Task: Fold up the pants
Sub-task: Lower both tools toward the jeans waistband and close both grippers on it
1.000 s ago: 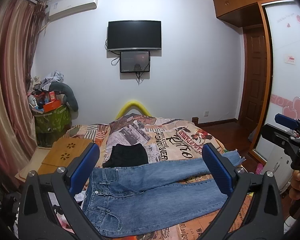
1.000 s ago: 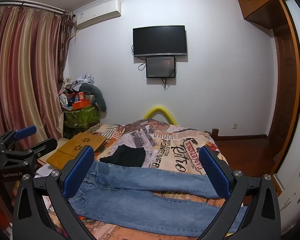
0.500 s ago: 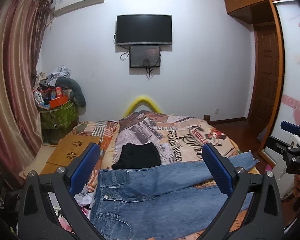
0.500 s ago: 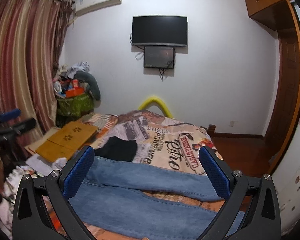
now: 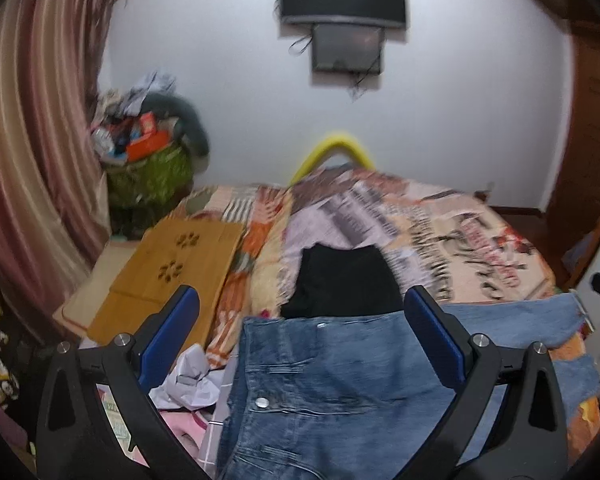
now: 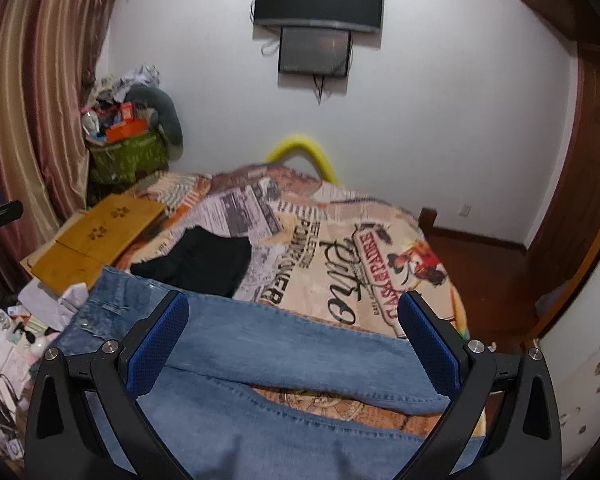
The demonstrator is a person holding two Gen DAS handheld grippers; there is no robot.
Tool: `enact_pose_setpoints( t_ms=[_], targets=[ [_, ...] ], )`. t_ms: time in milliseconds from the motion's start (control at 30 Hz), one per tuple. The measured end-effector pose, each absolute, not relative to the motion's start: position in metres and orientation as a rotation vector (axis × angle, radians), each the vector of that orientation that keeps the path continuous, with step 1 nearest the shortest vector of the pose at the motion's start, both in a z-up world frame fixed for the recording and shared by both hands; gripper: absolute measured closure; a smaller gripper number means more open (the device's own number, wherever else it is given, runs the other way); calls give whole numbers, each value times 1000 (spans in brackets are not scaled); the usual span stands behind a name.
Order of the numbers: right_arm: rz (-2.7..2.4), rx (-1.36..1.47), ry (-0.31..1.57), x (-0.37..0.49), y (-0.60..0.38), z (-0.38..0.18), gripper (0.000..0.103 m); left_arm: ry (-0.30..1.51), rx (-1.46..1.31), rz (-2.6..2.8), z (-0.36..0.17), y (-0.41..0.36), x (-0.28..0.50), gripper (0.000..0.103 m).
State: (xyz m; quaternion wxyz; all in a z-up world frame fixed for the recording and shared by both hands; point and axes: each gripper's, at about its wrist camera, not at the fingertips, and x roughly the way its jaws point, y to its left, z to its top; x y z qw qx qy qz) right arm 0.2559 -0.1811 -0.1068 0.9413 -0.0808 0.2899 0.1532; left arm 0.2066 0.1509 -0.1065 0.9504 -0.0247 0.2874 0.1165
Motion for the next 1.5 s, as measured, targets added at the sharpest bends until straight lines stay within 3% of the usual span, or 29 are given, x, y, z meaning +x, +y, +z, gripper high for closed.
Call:
enact_pose_setpoints(
  t_ms=[533, 667, 1033, 1067, 1200, 1267, 1333, 1500],
  targets=[
    [411, -233, 874, 387, -162, -228, 0, 881, -107, 284, -280, 228, 318, 2],
    [439, -263, 940, 411, -156, -257, 0, 957, -119, 281, -309, 239, 339, 17],
    [570, -481, 986, 443, -122, -307, 1, 1036, -254, 234, -344, 265, 368, 38],
    [575, -488, 990, 446, -120, -310, 1, 1034, -268, 223, -344, 267, 369, 46],
    [599, -478, 1014, 449, -122, -317, 1, 1040, -311, 198, -341, 272, 371, 58],
    [615, -455, 1033, 452, -123, -320, 7, 1052, -323, 197, -341, 276, 370, 78],
    [625, -442, 1042, 451, -123, -322, 10, 1065, -338, 185, -342, 280, 368, 84],
    [672, -467, 1016, 442, -117, -321, 32, 1097, -333, 181, -344, 279, 368, 86]
  ],
)
